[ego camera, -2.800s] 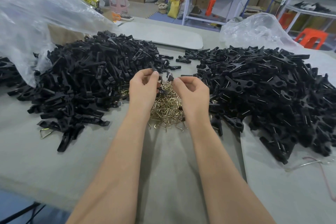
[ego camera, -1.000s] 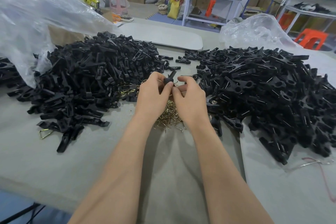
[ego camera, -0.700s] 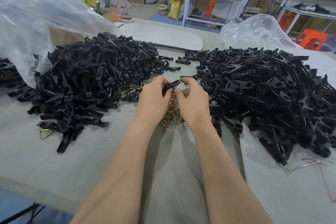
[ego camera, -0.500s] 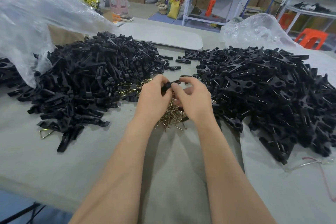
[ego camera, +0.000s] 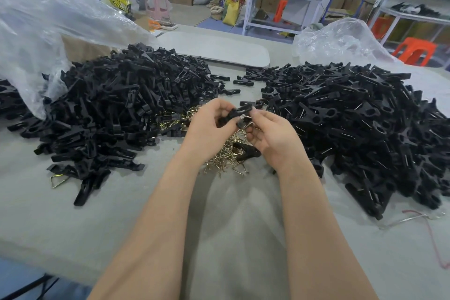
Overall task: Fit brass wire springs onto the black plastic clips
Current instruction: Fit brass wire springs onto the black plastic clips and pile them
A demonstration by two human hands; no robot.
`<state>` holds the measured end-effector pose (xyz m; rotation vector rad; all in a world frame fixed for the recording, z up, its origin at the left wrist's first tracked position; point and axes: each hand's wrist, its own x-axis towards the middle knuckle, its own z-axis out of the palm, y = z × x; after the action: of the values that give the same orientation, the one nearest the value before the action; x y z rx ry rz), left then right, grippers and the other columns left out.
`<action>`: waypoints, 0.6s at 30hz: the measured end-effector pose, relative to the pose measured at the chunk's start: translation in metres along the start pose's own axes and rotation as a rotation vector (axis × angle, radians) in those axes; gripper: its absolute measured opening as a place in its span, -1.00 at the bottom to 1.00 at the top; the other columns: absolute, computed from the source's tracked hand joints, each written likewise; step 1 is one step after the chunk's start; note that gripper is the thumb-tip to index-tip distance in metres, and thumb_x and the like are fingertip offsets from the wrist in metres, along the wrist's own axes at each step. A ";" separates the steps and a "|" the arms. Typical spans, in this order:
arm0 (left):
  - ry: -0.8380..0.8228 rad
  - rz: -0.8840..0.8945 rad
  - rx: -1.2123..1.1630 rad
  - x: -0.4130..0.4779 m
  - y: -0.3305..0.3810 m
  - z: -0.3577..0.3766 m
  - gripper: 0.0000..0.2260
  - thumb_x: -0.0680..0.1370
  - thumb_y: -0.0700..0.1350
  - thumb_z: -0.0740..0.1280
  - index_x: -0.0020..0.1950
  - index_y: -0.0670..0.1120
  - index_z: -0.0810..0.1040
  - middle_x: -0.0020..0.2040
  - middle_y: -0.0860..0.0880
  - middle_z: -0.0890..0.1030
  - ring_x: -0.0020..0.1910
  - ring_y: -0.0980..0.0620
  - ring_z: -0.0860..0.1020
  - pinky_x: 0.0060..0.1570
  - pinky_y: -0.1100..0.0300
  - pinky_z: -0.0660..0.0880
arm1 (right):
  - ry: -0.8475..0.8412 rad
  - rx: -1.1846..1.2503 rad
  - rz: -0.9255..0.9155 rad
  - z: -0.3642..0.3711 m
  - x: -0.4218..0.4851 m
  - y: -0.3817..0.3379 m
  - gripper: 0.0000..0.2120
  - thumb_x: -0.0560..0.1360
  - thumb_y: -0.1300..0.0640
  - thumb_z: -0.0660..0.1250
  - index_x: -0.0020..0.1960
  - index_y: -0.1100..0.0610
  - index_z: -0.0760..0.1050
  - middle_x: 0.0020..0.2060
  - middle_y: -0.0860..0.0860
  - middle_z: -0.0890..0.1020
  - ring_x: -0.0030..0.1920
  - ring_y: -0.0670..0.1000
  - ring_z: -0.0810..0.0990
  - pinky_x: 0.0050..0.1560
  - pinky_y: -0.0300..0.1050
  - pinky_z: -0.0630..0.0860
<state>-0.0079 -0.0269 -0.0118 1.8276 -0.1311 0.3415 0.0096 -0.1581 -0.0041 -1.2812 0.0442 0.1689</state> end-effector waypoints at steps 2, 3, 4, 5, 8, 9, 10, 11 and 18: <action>-0.019 -0.010 -0.021 0.000 0.001 -0.001 -0.81 0.50 -0.23 0.39 -0.08 0.06 0.49 -0.20 0.07 0.57 -0.12 0.01 0.58 0.06 0.01 0.54 | 0.086 -0.011 -0.029 0.002 0.001 0.001 -0.87 0.59 0.19 0.24 -0.08 0.19 0.52 -0.24 0.06 0.60 -0.32 -0.09 0.53 -0.32 -0.29 0.50; -0.021 -0.029 -0.042 0.000 0.001 -0.002 -0.83 0.50 -0.23 0.39 -0.07 0.04 0.50 -0.18 0.06 0.58 -0.11 0.00 0.60 0.07 -0.02 0.55 | 0.155 0.002 -0.048 0.001 0.002 0.001 -0.88 0.60 0.19 0.22 -0.03 0.20 0.50 -0.19 0.08 0.61 -0.29 -0.07 0.57 -0.31 -0.28 0.53; -0.004 -0.050 -0.049 0.001 0.000 -0.003 -0.85 0.50 -0.22 0.39 -0.06 0.02 0.50 -0.16 0.04 0.59 -0.09 -0.01 0.61 0.09 -0.02 0.55 | 0.226 0.015 -0.075 0.000 0.003 0.000 -0.89 0.61 0.20 0.21 0.02 0.21 0.48 -0.13 0.10 0.61 -0.26 -0.06 0.61 -0.30 -0.27 0.56; 0.044 -0.073 -0.022 0.003 -0.002 -0.005 -0.87 0.50 -0.20 0.39 -0.05 0.00 0.50 -0.12 0.03 0.60 -0.07 -0.01 0.61 0.10 0.01 0.54 | 0.283 0.021 -0.107 -0.002 0.003 0.000 -0.89 0.61 0.21 0.20 0.06 0.21 0.47 -0.10 0.10 0.61 -0.24 -0.04 0.64 -0.29 -0.27 0.57; 0.336 -0.121 0.244 0.005 -0.012 -0.012 -0.92 0.52 -0.14 0.38 -0.03 -0.03 0.50 -0.10 0.06 0.58 -0.15 0.20 0.53 -0.08 0.50 0.41 | 0.320 -0.045 -0.161 -0.002 0.005 0.000 -0.84 0.61 0.23 0.18 0.16 0.16 0.47 -0.09 0.06 0.60 -0.15 -0.02 0.65 -0.24 -0.27 0.59; 0.414 -0.126 0.312 0.005 -0.013 -0.015 -0.93 0.52 -0.11 0.37 -0.03 -0.04 0.52 -0.12 0.07 0.57 -0.16 0.21 0.51 -0.15 0.50 0.38 | 0.311 -0.082 -0.163 0.000 0.005 0.001 -0.78 0.61 0.24 0.18 0.23 0.16 0.45 -0.12 0.04 0.60 -0.15 -0.03 0.64 -0.20 -0.26 0.59; 0.454 -0.124 0.346 0.005 -0.015 -0.016 -0.91 0.53 -0.08 0.37 -0.01 -0.06 0.54 -0.11 0.07 0.58 -0.13 0.16 0.52 -0.14 0.43 0.39 | 0.303 -0.115 -0.161 0.001 0.006 0.001 -0.72 0.60 0.26 0.19 0.31 0.18 0.42 -0.15 0.03 0.60 -0.19 -0.07 0.61 -0.17 -0.28 0.58; 0.465 -0.115 0.348 0.005 -0.016 -0.017 -0.87 0.53 -0.06 0.36 0.03 -0.08 0.56 -0.07 0.05 0.59 -0.09 0.12 0.54 -0.09 0.34 0.43 | 0.297 -0.147 -0.158 0.002 0.006 0.002 -0.66 0.59 0.28 0.20 0.36 0.19 0.37 -0.17 0.03 0.61 -0.22 -0.10 0.59 -0.16 -0.30 0.57; 0.221 -0.094 0.062 0.005 -0.005 -0.006 -0.75 0.59 -0.10 0.29 0.24 -0.14 0.53 -0.19 0.05 0.67 -0.08 0.05 0.62 0.14 0.08 0.50 | 0.176 -0.126 -0.249 0.009 0.001 0.003 -0.74 0.54 0.33 0.29 0.22 0.24 0.47 -0.03 0.11 0.63 -0.18 -0.11 0.64 -0.06 -0.31 0.58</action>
<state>-0.0025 -0.0193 -0.0136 1.8366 0.1187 0.4825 0.0099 -0.1488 -0.0042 -1.4128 0.0249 -0.1575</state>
